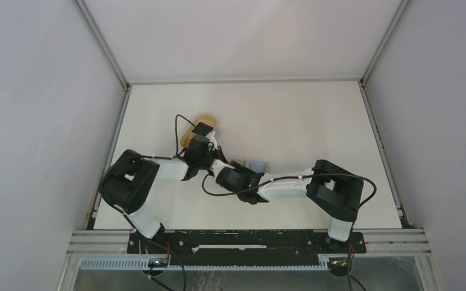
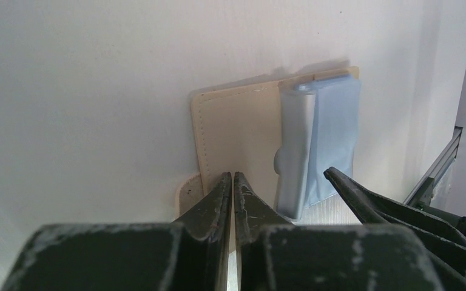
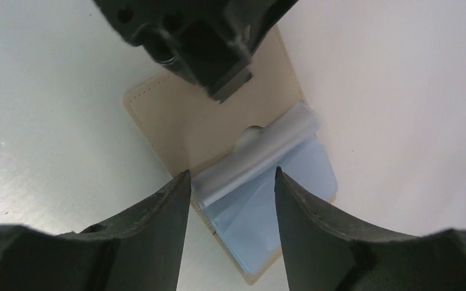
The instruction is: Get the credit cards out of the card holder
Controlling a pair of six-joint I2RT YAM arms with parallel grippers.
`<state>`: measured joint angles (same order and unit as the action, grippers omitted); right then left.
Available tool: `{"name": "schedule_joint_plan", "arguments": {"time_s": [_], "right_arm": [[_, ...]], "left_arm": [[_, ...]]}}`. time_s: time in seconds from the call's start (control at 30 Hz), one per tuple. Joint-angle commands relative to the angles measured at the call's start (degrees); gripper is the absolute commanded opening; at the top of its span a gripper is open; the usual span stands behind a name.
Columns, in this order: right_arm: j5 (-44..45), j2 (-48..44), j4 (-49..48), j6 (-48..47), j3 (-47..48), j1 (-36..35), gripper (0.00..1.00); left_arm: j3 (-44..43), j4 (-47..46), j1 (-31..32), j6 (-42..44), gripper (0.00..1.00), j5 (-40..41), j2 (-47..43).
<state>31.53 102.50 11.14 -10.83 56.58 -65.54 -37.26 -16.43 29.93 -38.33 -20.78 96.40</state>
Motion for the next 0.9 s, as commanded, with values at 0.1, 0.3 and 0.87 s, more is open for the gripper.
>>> {"name": "schedule_joint_plan", "arguments": {"time_s": [0.1, 0.3, 0.87], "right_arm": [[8.50, 2.89, -16.64, -7.64, -3.29, -1.82, 0.59], [9.59, 4.92, -19.90, -8.20, -6.74, -1.87, 0.53], [5.40, -0.25, -20.10, 0.59, -5.14, 6.81, 0.00]], "left_arm": [[0.88, 5.46, 0.39, 4.73, 0.10, -3.17, 4.78], [0.96, 5.64, 0.39, 6.51, 0.10, -4.32, 4.98], [0.61, 7.00, 0.35, 9.43, 0.12, -5.95, 4.49]]}}
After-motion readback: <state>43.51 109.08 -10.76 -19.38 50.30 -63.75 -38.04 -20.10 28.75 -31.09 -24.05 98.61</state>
